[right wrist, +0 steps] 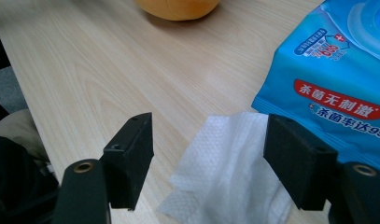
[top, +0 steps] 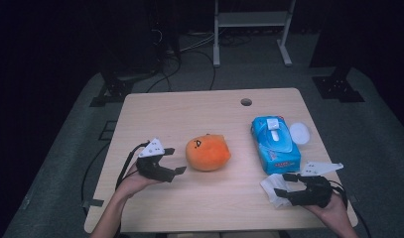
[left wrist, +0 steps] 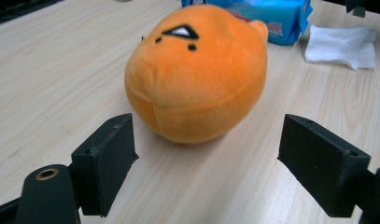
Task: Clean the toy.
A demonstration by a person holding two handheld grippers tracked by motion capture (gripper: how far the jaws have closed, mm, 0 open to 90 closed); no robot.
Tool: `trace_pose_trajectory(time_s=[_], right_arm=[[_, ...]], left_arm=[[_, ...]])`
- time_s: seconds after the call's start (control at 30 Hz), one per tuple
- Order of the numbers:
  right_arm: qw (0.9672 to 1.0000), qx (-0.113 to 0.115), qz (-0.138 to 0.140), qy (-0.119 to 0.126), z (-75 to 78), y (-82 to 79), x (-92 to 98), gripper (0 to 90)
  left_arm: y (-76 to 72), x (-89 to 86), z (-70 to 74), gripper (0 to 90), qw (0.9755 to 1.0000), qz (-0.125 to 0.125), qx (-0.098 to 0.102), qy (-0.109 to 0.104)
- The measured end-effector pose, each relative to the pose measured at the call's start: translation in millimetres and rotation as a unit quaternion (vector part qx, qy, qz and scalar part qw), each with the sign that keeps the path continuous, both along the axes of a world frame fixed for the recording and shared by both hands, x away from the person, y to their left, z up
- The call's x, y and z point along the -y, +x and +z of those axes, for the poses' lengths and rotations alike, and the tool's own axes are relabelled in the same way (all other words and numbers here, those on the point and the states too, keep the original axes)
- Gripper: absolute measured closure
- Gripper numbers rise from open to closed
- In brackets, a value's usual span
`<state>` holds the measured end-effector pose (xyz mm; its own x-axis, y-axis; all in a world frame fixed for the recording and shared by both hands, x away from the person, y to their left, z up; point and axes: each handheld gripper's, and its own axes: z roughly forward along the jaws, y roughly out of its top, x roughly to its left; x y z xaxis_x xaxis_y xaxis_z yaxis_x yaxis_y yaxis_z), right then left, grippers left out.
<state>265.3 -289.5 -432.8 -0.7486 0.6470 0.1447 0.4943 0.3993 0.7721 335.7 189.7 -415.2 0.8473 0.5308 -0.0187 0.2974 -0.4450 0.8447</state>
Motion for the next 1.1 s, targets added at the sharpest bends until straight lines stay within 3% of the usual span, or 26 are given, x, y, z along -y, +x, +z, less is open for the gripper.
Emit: trace_pose_trajectory(time_s=[0.4,1.1], right_arm=[[1.0000,0.000,-0.001,0.000,-0.1,0.2,0.6,31.7],[1.0000,-0.003,-0.005,-0.001,-1.1,-0.2,2.4,31.4]], left_arm=[[-14.4,-21.0,-14.9,17.6,0.9998,0.018,-0.011,-0.002],[-34.7,-48.3,-27.2,17.0,0.9988,0.044,-0.021,-0.001]])
